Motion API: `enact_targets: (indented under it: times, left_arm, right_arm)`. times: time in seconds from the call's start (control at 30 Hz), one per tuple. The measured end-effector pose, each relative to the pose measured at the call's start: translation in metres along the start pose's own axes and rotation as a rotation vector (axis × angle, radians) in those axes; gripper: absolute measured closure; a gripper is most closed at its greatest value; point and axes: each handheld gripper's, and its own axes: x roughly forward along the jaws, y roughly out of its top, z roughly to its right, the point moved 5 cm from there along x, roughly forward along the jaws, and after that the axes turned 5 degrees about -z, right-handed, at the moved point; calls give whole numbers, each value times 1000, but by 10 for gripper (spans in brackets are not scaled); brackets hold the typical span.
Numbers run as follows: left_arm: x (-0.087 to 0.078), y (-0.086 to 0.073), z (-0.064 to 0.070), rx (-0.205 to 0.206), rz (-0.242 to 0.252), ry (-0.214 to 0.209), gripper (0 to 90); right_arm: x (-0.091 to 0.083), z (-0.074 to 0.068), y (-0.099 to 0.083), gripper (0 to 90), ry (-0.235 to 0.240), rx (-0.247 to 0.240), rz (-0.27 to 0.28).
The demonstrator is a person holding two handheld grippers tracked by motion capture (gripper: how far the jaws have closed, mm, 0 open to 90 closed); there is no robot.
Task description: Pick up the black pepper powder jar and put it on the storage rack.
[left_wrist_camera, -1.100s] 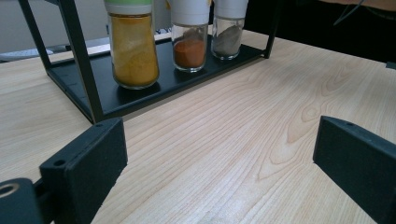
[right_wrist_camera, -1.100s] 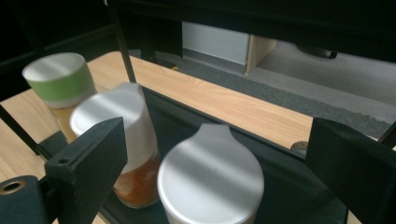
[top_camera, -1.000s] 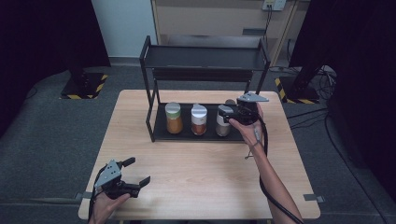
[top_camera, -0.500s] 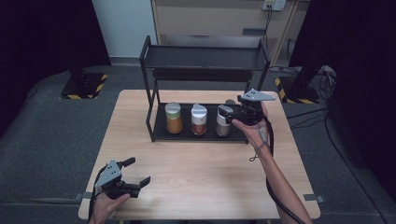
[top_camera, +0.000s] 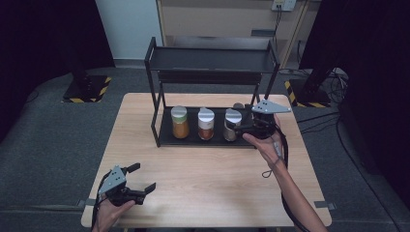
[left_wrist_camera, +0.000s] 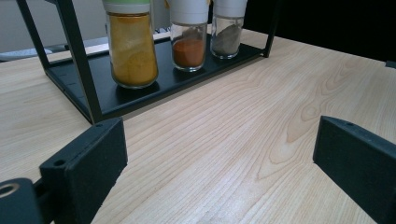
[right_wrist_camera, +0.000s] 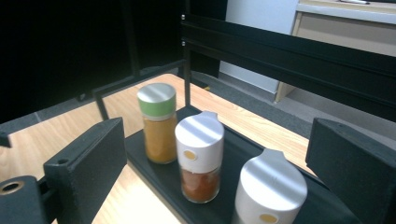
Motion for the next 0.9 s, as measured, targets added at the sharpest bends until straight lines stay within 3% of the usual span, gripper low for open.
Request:
enact_targets:
  times: [0.37, 0.57, 0.9]
  left_arm:
    - [0, 0, 0, -1, 0, 1, 16]
    - [1, 1, 0, -5, -2, 1, 16]
    - [0, 1, 0, -8, 0, 3, 15]
  right_arm:
    - [-19, -15, -9, 59, 39, -24, 36]
    - [-36, -26, -19, 59, 25, -42, 47]
    - [-66, -35, -41, 57, 46, -36, 51]
